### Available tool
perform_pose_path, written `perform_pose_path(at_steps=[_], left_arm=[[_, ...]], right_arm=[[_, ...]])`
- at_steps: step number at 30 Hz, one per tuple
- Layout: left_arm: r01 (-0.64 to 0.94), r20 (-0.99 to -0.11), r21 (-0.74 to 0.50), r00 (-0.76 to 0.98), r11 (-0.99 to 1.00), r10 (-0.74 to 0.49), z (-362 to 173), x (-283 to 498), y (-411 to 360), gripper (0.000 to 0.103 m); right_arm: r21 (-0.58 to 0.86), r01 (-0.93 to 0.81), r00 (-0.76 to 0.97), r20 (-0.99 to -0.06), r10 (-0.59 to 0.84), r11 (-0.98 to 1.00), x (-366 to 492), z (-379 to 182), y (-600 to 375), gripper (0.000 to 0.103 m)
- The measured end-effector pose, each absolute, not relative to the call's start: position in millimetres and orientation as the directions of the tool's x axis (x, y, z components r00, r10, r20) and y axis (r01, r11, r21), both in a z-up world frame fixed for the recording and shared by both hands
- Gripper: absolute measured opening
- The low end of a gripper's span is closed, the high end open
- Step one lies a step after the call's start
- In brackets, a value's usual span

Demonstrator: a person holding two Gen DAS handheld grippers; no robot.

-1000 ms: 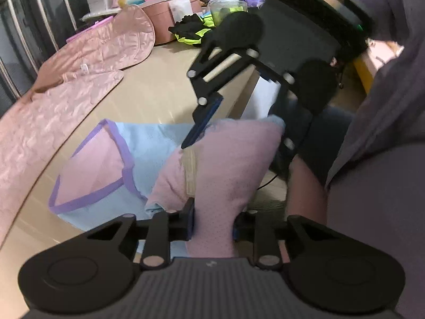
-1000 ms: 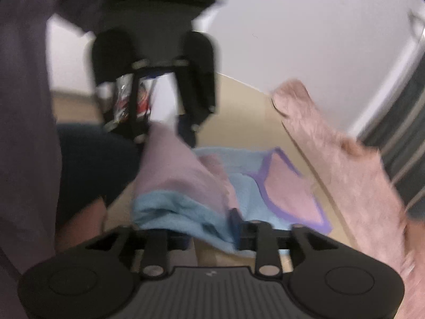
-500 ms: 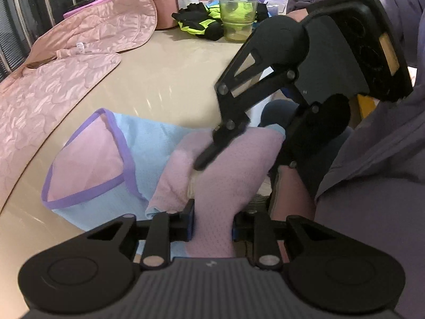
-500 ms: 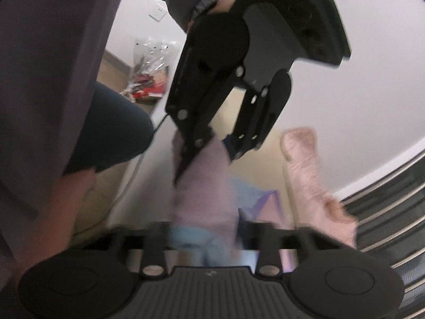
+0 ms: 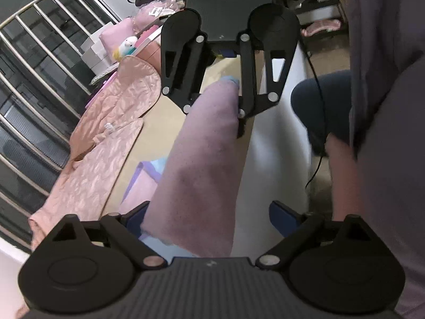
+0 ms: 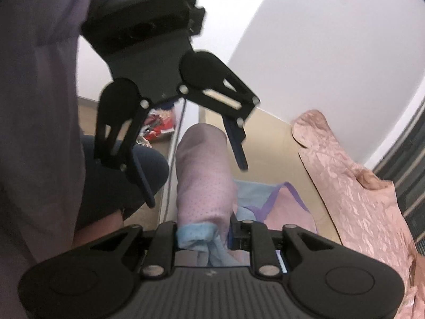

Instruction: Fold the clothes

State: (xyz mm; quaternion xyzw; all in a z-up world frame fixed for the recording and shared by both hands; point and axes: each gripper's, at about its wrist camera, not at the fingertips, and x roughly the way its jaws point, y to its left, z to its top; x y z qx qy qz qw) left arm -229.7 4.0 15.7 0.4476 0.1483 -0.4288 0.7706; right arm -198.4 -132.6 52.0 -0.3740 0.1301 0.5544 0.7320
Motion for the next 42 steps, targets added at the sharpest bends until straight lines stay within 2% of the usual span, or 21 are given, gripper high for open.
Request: perform_pose_path(at_steps=[1,2,4,7,10,14,16,17,19,20,23,25,27,28,29,30,31,32,35,38,42], left_arm=[[0.801,-0.613,0.552,0.579,0.233,-0.538,16,-227,4,0.078],[0.806,-0.617,0.544,0.573,0.234,-0.54,16,-223,3,0.074],[0.827,-0.633,0.508,0.549,0.241,-0.546,18,-213,6,0.049],[0.904,-0.703,0.312,0.427,0.293,-0.568,29,-192,15,0.032],[0.918,-0.714,0.101,0.334,0.383,-0.615,38,-165,29,0.023],[0.867,-0.707,-0.107,0.277,0.486,-0.651,39,-129,47,0.022],[0.812,-0.706,-0.205,0.264,0.546,-0.658,35,-113,54,0.025],[0.778,-0.703,-0.243,0.27,0.579,-0.658,33,-107,57,0.028],[0.715,-0.7,-0.278,0.306,0.641,-0.645,31,-102,61,0.056],[0.706,-0.695,-0.272,0.326,0.654,-0.641,32,-103,62,0.06],[0.678,-0.672,-0.298,0.351,0.671,-0.653,34,-100,68,0.065],[0.642,-0.654,-0.345,0.359,0.685,-0.666,35,-96,72,0.068],[0.585,-0.629,-0.424,0.359,0.691,-0.689,33,-87,77,0.066],[0.555,-0.617,-0.462,0.359,0.692,-0.701,32,-82,80,0.065],[0.526,-0.604,-0.497,0.362,0.691,-0.71,31,-78,82,0.058],[0.504,-0.593,-0.518,0.371,0.691,-0.715,30,-78,85,0.043],[0.483,-0.583,-0.538,0.38,0.691,-0.719,29,-77,87,0.025],[0.464,-0.576,-0.555,0.385,0.691,-0.721,29,-76,90,0.023],[0.444,-0.546,-0.582,0.407,0.682,-0.732,34,-81,96,0.022],[0.484,-0.546,-0.544,0.416,0.686,-0.727,43,-89,86,0.022],[0.488,-0.611,-0.486,0.403,0.725,-0.681,32,-88,69,0.027]], right_arm=[[-0.403,-0.911,0.339,-0.606,0.719,0.089,-199,52,-135,0.018],[-0.399,-0.914,0.327,-0.61,0.722,0.077,-198,52,-139,0.018],[-0.384,-0.922,0.302,-0.618,0.726,0.056,-201,50,-140,0.018],[-0.304,-0.95,0.256,-0.629,0.735,0.07,-193,54,-146,0.018],[-0.188,-0.974,0.214,-0.613,0.76,0.123,-178,59,-155,0.018],[-0.044,-0.979,0.187,-0.572,0.799,0.197,-148,62,-161,0.02],[0.0,-0.96,0.231,-0.573,0.786,0.282,-130,59,-161,0.045],[0.027,-0.941,0.26,-0.582,0.771,0.339,-120,57,-159,0.061],[0.119,-0.908,0.264,-0.584,0.768,0.402,-102,53,-161,0.063],[0.158,-0.895,0.26,-0.576,0.775,0.418,-100,50,-164,0.063],[0.259,-0.85,0.258,-0.553,0.792,0.458,-94,41,-172,0.06],[0.326,-0.807,0.27,-0.539,0.798,0.493,-93,35,-179,0.051],[0.383,-0.755,0.292,-0.53,0.796,0.532,-80,27,-178,0.017],[0.399,-0.735,0.307,-0.525,0.794,0.549,-81,26,-180,0.014],[0.411,-0.717,0.323,-0.52,0.791,0.563,-83,26,-182,0.014],[0.406,-0.714,0.342,-0.51,0.789,0.571,-88,27,-183,0.008],[0.391,-0.713,0.365,-0.501,0.785,0.581,-93,29,-184,0.006],[0.372,-0.716,0.385,-0.496,0.778,0.591,-96,32,-183,0.006],[0.356,-0.713,0.43,-0.458,0.778,0.604,-110,44,-187,0.004],[0.358,-0.708,0.465,-0.412,0.783,0.609,-124,56,-196,0.004],[0.345,-0.69,0.468,-0.458,0.756,0.637,-135,47,-192,0.004]])
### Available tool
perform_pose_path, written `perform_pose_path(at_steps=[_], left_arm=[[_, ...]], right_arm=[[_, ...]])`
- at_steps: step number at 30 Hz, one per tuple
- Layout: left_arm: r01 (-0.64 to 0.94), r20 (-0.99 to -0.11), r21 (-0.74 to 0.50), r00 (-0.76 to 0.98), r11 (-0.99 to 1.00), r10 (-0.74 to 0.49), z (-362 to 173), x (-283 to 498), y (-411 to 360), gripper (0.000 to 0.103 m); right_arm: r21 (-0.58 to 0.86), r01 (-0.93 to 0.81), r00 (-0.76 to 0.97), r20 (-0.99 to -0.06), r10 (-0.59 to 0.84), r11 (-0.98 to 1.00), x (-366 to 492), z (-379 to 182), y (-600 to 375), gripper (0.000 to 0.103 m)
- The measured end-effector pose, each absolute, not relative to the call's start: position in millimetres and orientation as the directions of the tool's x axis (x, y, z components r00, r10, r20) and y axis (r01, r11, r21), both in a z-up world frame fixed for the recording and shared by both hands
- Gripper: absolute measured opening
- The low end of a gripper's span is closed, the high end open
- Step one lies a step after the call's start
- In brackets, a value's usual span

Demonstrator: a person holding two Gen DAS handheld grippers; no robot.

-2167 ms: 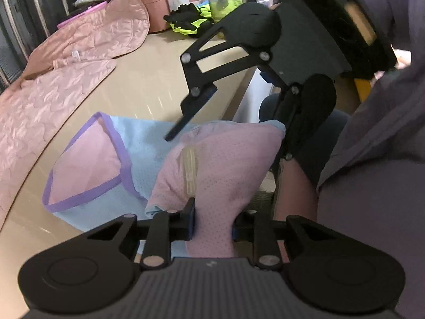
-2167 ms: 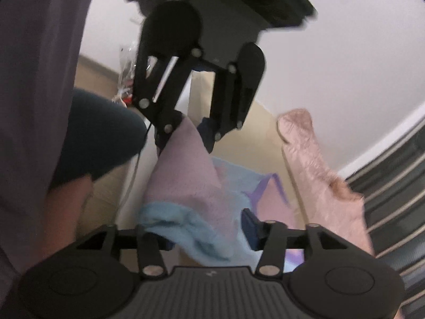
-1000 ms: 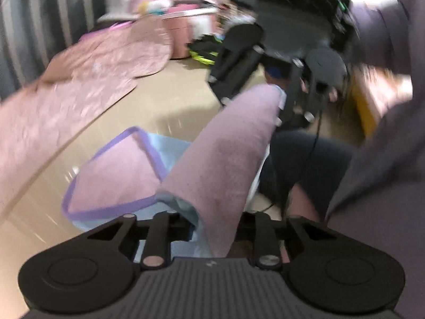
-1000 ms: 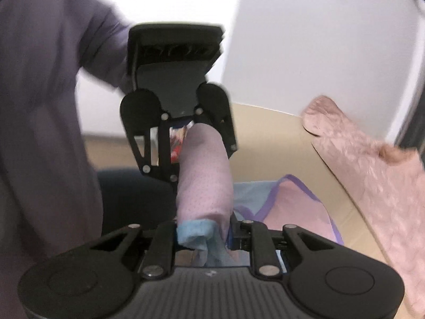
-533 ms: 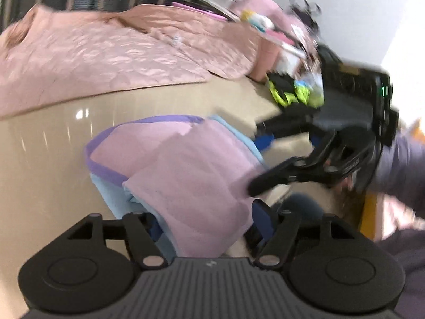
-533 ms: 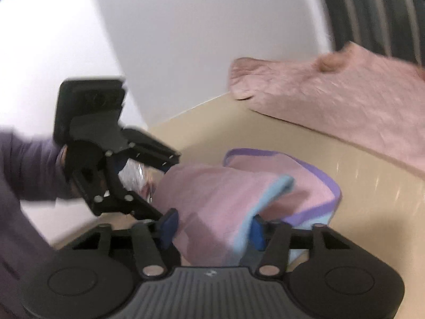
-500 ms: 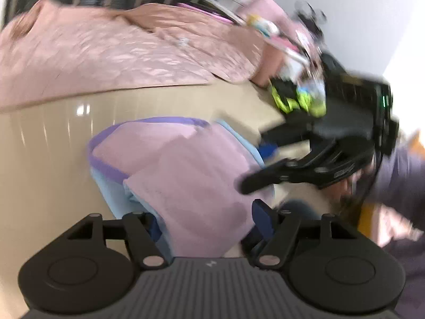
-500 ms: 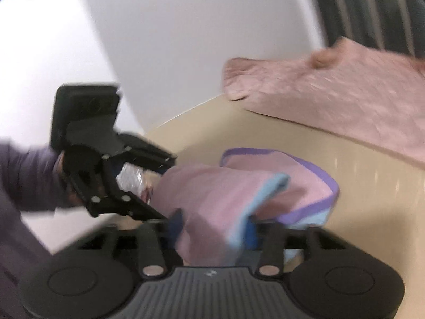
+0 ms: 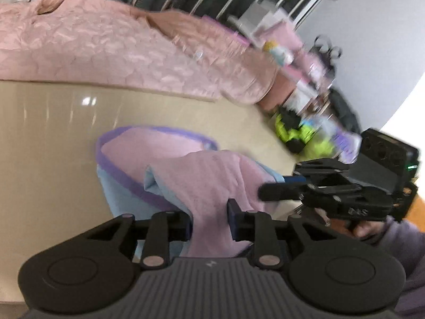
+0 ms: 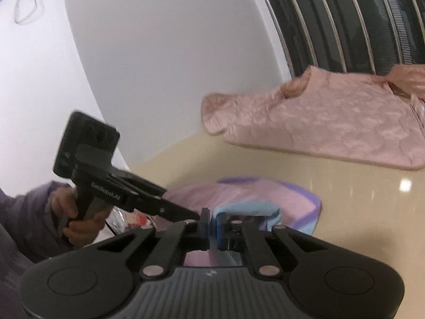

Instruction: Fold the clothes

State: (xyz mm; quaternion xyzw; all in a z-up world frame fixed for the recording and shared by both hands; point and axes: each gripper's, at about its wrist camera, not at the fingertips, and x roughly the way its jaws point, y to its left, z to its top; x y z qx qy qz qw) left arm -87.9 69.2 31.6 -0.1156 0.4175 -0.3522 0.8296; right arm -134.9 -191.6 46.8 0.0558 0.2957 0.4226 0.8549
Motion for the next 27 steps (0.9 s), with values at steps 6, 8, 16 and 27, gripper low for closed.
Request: perform_pose_path(at_steps=[6,8,16,27], left_arm=[[0.455,-0.628,-0.458,0.443,0.764,-0.64,31,-89,76,0.072],[0.448,-0.607,-0.443,0.488,0.777,-0.627,38,-91,84,0.075],[0.392,-0.65,-0.223,0.622,0.892,-0.436,41,-91,62,0.043],[0.246,-0.695,-0.052,0.687,0.968,-0.212,50,-40,63,0.043]], right_arm=[[0.266,-0.648,0.524,-0.525,0.671,0.714,-144,41,-184,0.026],[0.255,-0.627,0.568,-0.498,0.656,0.736,-146,47,-191,0.029],[0.158,-0.551,0.631,-0.565,0.533,0.82,-127,38,-173,0.024],[0.225,-0.356,0.663,-0.623,0.415,0.907,-71,43,-189,0.047]])
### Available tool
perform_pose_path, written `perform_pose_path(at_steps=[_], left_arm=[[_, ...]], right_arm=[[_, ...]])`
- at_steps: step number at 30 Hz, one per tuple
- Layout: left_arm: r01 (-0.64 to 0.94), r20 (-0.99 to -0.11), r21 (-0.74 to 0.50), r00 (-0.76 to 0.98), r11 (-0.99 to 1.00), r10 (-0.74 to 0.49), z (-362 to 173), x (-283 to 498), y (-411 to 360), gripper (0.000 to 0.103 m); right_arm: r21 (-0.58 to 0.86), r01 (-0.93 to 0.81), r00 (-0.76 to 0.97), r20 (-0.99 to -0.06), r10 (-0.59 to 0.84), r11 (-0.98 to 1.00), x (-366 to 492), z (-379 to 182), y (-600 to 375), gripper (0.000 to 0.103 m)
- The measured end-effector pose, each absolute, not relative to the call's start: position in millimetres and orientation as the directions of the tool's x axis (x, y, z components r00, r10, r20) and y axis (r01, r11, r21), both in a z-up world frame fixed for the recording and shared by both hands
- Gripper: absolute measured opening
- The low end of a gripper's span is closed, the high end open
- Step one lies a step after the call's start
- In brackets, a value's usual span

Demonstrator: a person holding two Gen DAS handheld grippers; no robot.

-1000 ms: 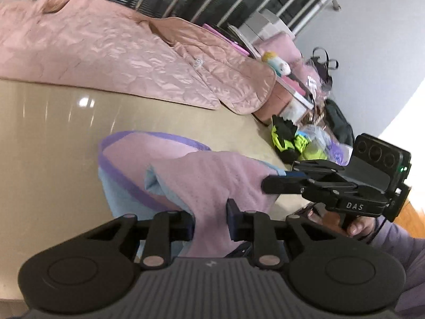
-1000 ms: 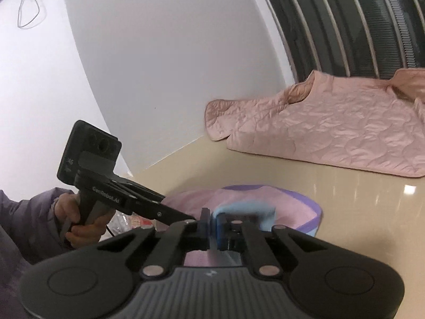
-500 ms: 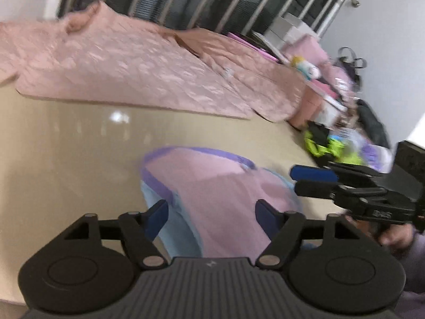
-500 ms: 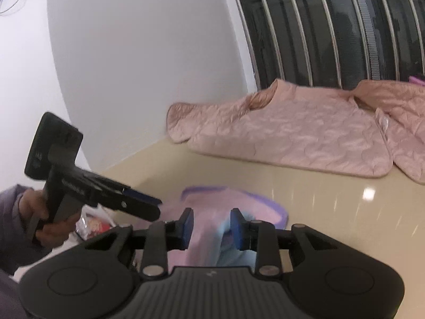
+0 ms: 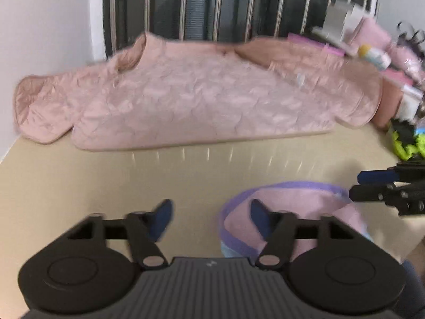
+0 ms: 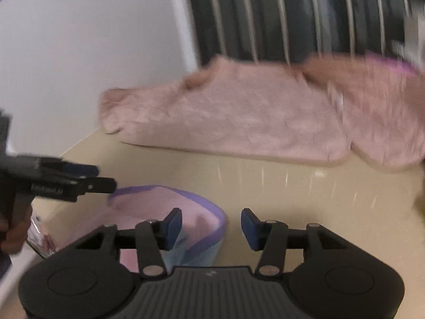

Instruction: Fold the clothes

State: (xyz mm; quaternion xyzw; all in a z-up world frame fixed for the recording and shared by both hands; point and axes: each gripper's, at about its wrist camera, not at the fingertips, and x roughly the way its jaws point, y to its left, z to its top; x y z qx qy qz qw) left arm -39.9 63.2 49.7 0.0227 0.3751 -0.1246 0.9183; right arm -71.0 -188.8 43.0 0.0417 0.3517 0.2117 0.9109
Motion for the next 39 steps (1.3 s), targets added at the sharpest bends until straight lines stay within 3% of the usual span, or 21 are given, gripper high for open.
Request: perform_pose_path(at_steps=[1,2,3,4,6,10,16,20,23,25,26,27,30,33,37,39], left_arm=[[0.264,-0.712,-0.059,0.665,0.963,-0.226,47,-37,62,0.035],[0.282,-0.722,-0.064,0.649,0.957,-0.239,45,-37,60,0.031],[0.299,-0.73,-0.067,0.635,0.952,-0.251,43,-37,59,0.018],[0.311,-0.734,-0.067,0.628,0.948,-0.258,40,-39,58,0.007],[0.318,-0.732,-0.067,0.628,0.946,-0.264,37,-43,57,0.003],[0.314,-0.648,-0.128,0.692,0.941,-0.319,52,-63,68,0.002],[0.351,-0.579,0.002,0.764,0.936,-0.285,48,-126,61,0.003],[0.311,-0.554,0.043,0.798,0.949,-0.237,35,-155,58,0.003],[0.316,-0.561,0.033,0.791,0.948,-0.244,34,-157,57,0.003],[0.313,-0.573,-0.004,0.778,0.95,-0.259,38,-149,61,0.004],[0.306,-0.584,-0.023,0.768,0.952,-0.261,40,-144,64,0.005],[0.284,-0.596,-0.024,0.766,0.959,-0.242,41,-141,66,0.01],[0.249,-0.584,-0.025,0.782,0.968,-0.217,48,-142,74,0.044],[0.314,-0.549,-0.063,0.782,0.947,-0.296,61,-154,77,0.051],[0.412,-0.573,-0.086,0.724,0.907,-0.383,61,-148,57,0.056],[0.409,-0.618,-0.071,0.698,0.91,-0.362,49,-137,45,0.056]], right_arm=[[0.247,-0.336,0.638,-0.65,0.413,0.909,-60,38,-190,0.046],[0.267,-0.318,0.614,-0.673,0.412,0.91,-50,33,-191,0.037],[0.271,-0.328,0.598,-0.682,0.421,0.905,-46,29,-190,0.022],[0.273,-0.339,0.583,-0.69,0.429,0.9,-43,26,-189,0.016],[0.261,-0.368,0.572,-0.693,0.438,0.893,-44,22,-186,0.004],[0.223,-0.44,0.61,-0.637,0.471,0.87,-61,34,-185,0.002],[0.102,-0.652,0.641,-0.457,0.617,0.752,-123,51,-200,0.002],[-0.039,-0.699,0.621,-0.53,0.578,0.714,-150,31,-195,0.002],[-0.008,-0.69,0.599,-0.567,0.565,0.724,-142,27,-194,0.006],[0.042,-0.67,0.601,-0.555,0.574,0.742,-131,35,-196,0.025],[0.052,-0.66,0.615,-0.537,0.578,0.75,-129,42,-196,0.044],[0.057,-0.655,0.625,-0.52,0.582,0.754,-128,49,-195,0.055],[-0.028,-0.733,0.6,-0.498,0.626,0.68,-144,59,-181,0.056],[-0.116,-0.795,0.57,-0.482,0.666,0.596,-160,69,-167,0.06],[-0.217,-0.804,0.574,-0.524,0.629,0.554,-158,53,-137,0.056],[-0.201,-0.769,0.597,-0.564,0.57,0.606,-139,41,-126,0.04]])
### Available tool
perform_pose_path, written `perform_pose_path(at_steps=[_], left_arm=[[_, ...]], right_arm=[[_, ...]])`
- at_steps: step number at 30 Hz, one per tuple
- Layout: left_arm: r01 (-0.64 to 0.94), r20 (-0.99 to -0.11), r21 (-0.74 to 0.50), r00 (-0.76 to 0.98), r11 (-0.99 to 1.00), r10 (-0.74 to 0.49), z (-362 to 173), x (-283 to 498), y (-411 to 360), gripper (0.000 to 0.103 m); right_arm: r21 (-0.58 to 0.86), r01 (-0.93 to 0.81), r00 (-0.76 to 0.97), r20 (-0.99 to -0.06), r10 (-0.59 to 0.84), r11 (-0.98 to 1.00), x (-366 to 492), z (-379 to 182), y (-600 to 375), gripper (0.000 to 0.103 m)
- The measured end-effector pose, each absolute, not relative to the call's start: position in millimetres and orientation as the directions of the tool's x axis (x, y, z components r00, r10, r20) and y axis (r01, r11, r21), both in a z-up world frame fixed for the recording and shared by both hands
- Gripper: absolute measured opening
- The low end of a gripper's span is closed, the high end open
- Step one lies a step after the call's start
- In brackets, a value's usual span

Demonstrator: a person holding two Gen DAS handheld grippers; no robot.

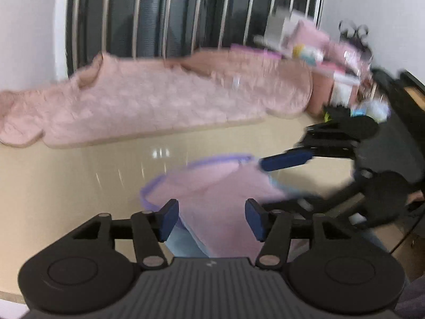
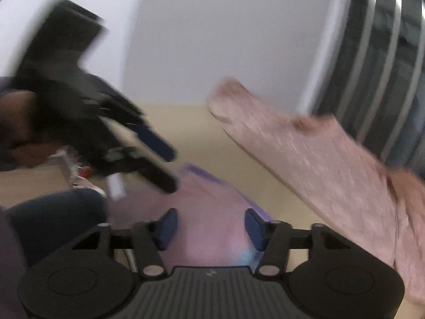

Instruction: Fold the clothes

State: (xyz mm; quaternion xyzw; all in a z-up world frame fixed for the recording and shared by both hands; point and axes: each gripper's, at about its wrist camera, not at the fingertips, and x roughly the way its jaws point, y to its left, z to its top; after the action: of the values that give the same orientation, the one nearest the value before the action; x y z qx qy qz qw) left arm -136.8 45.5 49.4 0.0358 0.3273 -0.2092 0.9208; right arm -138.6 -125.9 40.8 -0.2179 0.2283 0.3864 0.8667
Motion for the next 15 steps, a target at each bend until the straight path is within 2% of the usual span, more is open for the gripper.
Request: perform_pose_path(at_steps=[2,4,7,9,11,12,13,14,15], left_arm=[[0.383,-0.656,-0.04,0.686,0.923,-0.313,38,-126,38,0.055],[0.342,-0.665,-0.063,0.686,0.938,-0.295,37,-121,41,0.056],[0.289,-0.667,-0.141,0.679,0.947,-0.307,45,-118,51,0.057],[0.264,-0.681,-0.232,0.643,0.936,-0.35,42,-110,62,0.061],[0.248,-0.677,-0.318,0.616,0.915,-0.403,37,-101,70,0.06],[0.248,-0.664,-0.344,0.618,0.906,-0.421,36,-100,72,0.051],[0.247,-0.651,-0.367,0.62,0.897,-0.437,35,-99,74,0.02],[0.245,-0.644,-0.377,0.624,0.893,-0.443,35,-98,74,0.01],[0.234,-0.639,-0.391,0.627,0.89,-0.445,34,-96,76,0.009]], right_arm=[[-0.088,-0.737,0.576,-0.6,0.555,0.67,-115,30,-130,0.04],[-0.015,-0.696,0.586,-0.59,0.556,0.718,-107,33,-136,0.04],[0.003,-0.655,0.633,-0.545,0.55,0.756,-114,43,-149,0.045],[0.088,-0.615,0.63,-0.543,0.555,0.784,-110,44,-161,0.046],[0.191,-0.57,0.606,-0.56,0.565,0.799,-98,37,-169,0.046],[0.22,-0.555,0.594,-0.57,0.568,0.802,-93,33,-170,0.042],[0.249,-0.54,0.583,-0.579,0.57,0.804,-88,28,-170,0.035],[0.277,-0.525,0.572,-0.586,0.574,0.805,-84,24,-171,0.023],[0.301,-0.517,0.567,-0.581,0.584,0.801,-83,21,-172,0.02]])
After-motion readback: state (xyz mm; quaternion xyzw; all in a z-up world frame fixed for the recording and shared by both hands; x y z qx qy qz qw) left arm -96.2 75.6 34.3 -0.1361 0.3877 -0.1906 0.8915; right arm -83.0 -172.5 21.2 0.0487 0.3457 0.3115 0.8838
